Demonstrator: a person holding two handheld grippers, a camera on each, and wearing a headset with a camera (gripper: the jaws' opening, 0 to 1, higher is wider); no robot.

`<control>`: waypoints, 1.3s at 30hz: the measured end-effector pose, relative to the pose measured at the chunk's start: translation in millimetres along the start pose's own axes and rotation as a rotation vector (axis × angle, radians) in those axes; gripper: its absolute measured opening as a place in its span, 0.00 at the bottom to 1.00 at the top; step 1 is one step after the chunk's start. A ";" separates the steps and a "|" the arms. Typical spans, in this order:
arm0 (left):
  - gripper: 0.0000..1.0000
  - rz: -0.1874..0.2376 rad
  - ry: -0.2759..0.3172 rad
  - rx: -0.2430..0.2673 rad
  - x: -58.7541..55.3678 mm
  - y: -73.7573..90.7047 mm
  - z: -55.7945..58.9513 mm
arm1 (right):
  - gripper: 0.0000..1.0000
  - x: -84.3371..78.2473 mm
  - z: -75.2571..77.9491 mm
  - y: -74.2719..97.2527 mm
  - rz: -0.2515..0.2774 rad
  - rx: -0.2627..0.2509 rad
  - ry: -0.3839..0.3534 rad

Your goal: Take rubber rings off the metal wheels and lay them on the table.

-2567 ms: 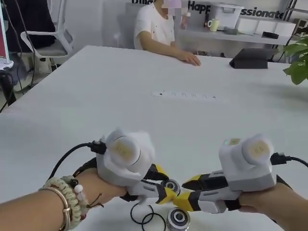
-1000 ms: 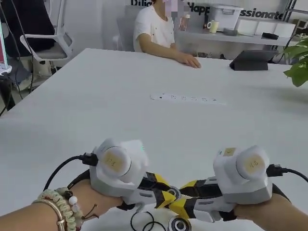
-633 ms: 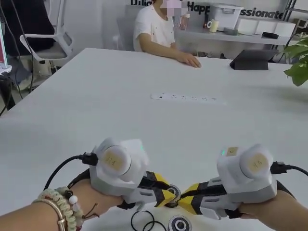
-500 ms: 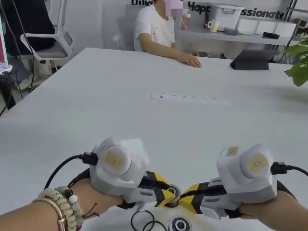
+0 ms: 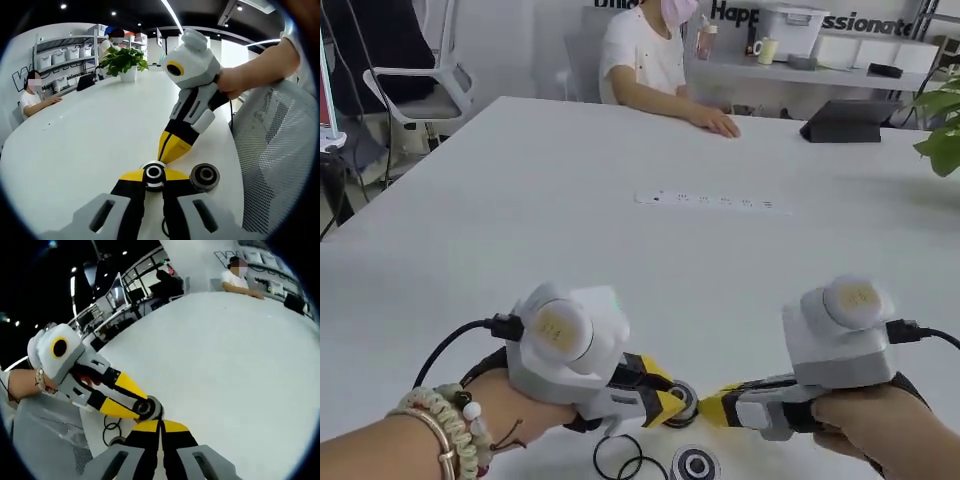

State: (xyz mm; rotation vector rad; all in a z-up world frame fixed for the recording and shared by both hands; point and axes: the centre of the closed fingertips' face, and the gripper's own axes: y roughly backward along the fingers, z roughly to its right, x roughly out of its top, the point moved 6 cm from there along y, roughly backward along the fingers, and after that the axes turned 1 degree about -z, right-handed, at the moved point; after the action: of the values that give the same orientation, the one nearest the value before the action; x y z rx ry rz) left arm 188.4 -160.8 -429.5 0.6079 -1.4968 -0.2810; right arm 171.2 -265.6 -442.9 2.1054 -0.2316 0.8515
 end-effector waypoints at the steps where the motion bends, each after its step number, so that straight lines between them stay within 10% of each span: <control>1: 0.07 0.000 0.000 0.000 -0.1 0.0 -0.1 | 0.00 -0.8 0.2 0.2 0.007 0.000 -0.025; 12: 0.07 0.001 0.002 0.002 -0.5 0.4 0.0 | 0.00 -2.4 0.9 -1.6 0.007 -0.024 -0.258; 39: 0.07 0.004 -0.012 0.010 -1.0 -0.5 0.8 | 0.00 7.4 -9.3 4.5 0.059 0.057 -0.269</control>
State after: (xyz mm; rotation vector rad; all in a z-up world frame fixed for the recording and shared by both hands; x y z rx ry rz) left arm 187.6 -160.9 -430.7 0.6118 -1.5112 -0.2746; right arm 170.3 -260.5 -431.2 2.2747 -0.4163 0.6123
